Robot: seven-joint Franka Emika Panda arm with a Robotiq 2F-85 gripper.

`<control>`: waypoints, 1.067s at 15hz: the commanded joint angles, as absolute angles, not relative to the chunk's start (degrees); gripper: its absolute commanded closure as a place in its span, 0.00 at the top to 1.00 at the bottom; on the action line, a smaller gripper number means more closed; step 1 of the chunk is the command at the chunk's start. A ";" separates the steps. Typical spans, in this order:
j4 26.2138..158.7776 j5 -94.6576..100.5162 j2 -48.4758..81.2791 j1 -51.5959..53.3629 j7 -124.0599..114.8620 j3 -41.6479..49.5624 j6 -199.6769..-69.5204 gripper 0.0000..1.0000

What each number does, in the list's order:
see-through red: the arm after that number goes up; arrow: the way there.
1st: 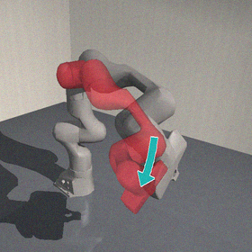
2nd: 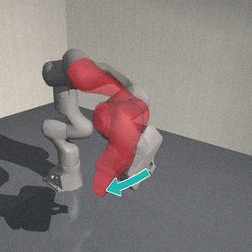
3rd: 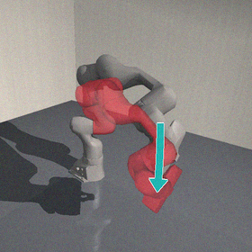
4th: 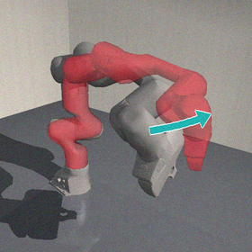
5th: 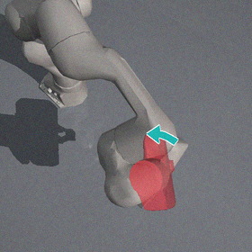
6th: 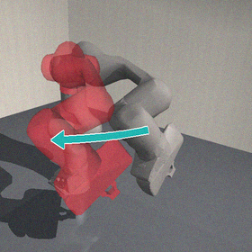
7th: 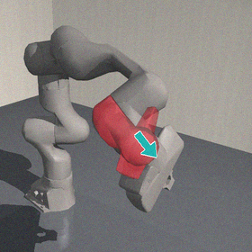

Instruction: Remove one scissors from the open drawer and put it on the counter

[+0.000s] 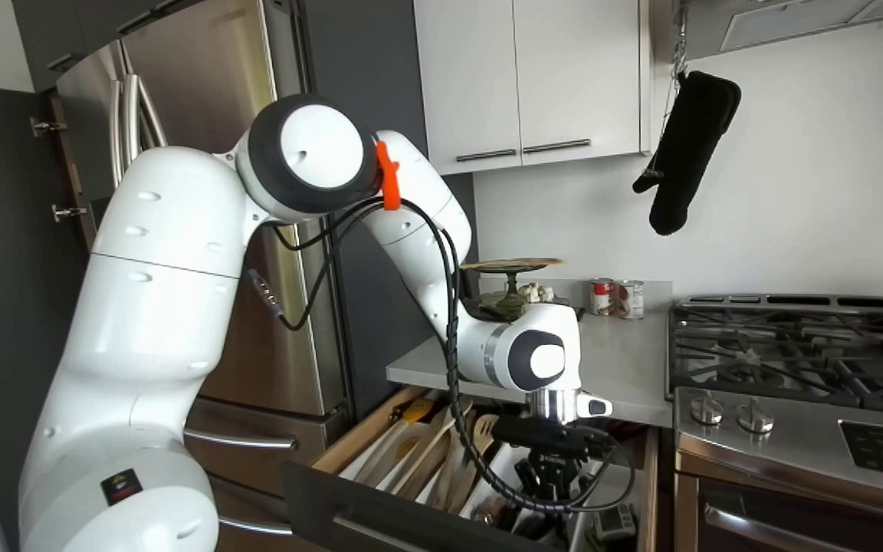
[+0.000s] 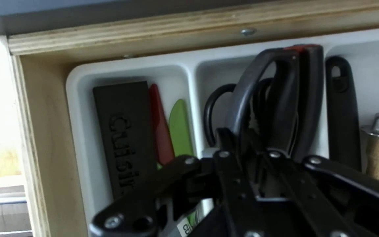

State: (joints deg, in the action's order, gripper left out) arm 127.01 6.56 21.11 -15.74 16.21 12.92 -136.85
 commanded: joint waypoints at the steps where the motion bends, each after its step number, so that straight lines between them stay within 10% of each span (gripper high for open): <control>1: 126.15 9.88 21.77 -14.88 13.66 13.49 -135.51 0.00; 16: 132.09 4.33 5.36 -16.83 28.35 11.43 -127.96 0.02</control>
